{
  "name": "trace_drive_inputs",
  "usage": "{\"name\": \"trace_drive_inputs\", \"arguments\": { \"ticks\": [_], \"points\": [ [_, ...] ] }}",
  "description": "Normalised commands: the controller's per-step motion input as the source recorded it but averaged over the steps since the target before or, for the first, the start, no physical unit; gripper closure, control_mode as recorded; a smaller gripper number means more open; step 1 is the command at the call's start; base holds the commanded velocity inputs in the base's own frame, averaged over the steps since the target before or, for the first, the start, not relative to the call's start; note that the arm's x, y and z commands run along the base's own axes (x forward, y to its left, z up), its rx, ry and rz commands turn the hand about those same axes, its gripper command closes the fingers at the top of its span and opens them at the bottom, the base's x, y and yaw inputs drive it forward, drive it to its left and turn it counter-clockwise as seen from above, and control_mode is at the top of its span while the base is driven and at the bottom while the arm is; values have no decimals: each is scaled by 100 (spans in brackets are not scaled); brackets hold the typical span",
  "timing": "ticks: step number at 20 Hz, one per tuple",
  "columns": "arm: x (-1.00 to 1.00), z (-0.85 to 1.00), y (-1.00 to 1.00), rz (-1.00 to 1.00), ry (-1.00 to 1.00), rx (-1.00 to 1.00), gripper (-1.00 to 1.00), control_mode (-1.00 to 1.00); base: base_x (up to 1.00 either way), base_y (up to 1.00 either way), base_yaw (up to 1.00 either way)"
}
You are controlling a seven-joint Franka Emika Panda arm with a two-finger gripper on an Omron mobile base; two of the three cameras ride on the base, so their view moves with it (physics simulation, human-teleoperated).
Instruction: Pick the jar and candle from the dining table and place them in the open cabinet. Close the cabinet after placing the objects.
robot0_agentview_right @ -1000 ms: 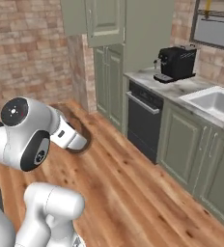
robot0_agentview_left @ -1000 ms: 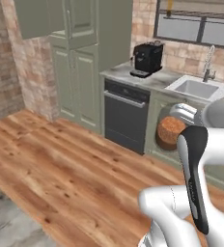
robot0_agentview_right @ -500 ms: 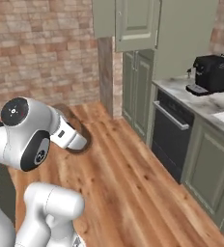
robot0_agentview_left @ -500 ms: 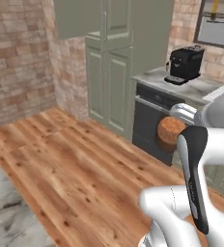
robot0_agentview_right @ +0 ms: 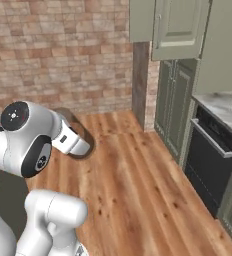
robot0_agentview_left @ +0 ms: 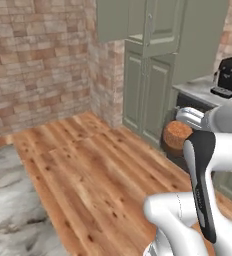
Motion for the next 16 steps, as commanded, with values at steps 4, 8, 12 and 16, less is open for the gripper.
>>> {"name": "trace_drive_inputs", "arguments": {
  "ticks": [4,8,12,16],
  "points": [
    [0,0,0,0,0,0,100,100,81,0,28],
    [0,0,0,0,0,0,100,100,74,0,27],
    [0,0,0,0,0,0,100,100,67,0,17],
    [0,0,0,0,0,0,100,100,71,0,8]
  ]
}}
